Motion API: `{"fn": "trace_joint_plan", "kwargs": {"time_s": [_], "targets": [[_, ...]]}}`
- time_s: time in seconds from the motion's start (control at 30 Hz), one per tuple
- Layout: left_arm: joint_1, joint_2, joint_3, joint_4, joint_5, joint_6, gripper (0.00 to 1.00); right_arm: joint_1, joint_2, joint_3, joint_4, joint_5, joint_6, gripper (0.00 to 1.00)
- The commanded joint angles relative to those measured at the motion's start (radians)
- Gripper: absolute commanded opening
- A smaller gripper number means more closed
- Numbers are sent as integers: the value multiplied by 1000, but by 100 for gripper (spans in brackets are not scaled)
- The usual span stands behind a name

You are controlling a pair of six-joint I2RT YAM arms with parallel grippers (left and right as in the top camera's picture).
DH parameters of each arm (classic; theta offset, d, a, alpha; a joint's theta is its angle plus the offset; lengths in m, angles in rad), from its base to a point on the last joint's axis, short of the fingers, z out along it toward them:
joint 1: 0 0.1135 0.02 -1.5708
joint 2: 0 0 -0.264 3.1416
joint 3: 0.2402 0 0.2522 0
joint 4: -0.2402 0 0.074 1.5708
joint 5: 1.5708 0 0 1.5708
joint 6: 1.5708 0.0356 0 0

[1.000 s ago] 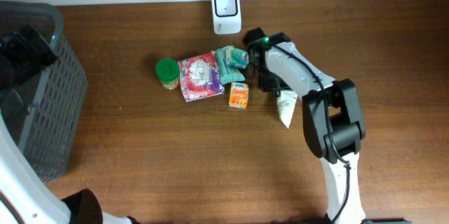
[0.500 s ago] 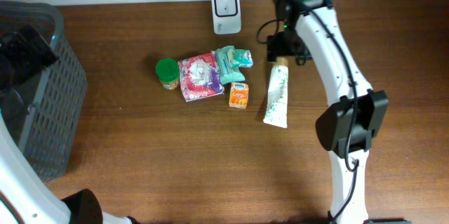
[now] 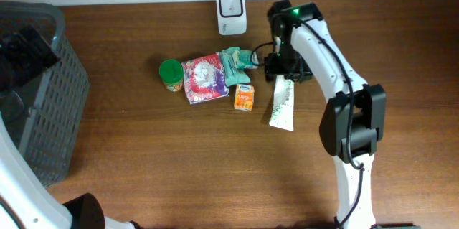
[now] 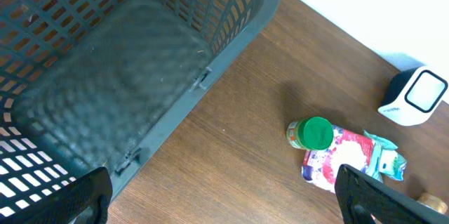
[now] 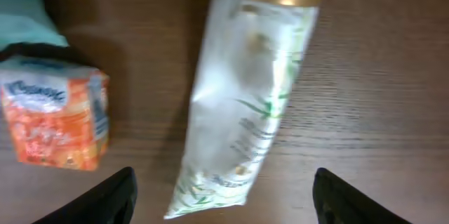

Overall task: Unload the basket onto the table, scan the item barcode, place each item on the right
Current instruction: 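Regrasp the tube by its crimped end and lift it upright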

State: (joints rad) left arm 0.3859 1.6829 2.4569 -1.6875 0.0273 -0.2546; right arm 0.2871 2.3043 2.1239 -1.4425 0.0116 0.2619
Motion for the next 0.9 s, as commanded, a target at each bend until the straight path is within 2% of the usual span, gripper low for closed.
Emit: {"fn": "trace_joint_plan", "kwargs": {"time_s": [0.0, 0.1, 0.2, 0.37, 0.4, 0.43, 0.63, 0.8, 0.83, 0.87], "targets": [[4, -7, -1, 0, 3, -10, 99, 35, -7, -7, 19, -7, 4, 76], [4, -7, -1, 0, 3, -10, 99, 5, -7, 1, 23, -1, 4, 80], [4, -7, -1, 0, 3, -10, 99, -44, -7, 0, 19, -1, 4, 79], [4, -7, -1, 0, 3, -10, 99, 9, -7, -123, 144, 0, 32, 79], [4, -7, -1, 0, 3, -10, 99, 15, -7, -150, 165, -1, 46, 63], [4, -7, -1, 0, 3, -9, 99, 16, -7, -153, 164, -2, 45, 60], [4, -7, -1, 0, 3, -10, 99, 53, -9, -140, 148, -61, 45, 59], [4, -7, -1, 0, 3, -10, 99, -17, -9, 74, -50, -11, 4, 57], [4, -7, -1, 0, 3, -10, 99, -52, -9, 74, -74, -8, -39, 53], [4, -7, -1, 0, 3, -10, 99, -73, -8, 56, -77, -8, -48, 41]]}}
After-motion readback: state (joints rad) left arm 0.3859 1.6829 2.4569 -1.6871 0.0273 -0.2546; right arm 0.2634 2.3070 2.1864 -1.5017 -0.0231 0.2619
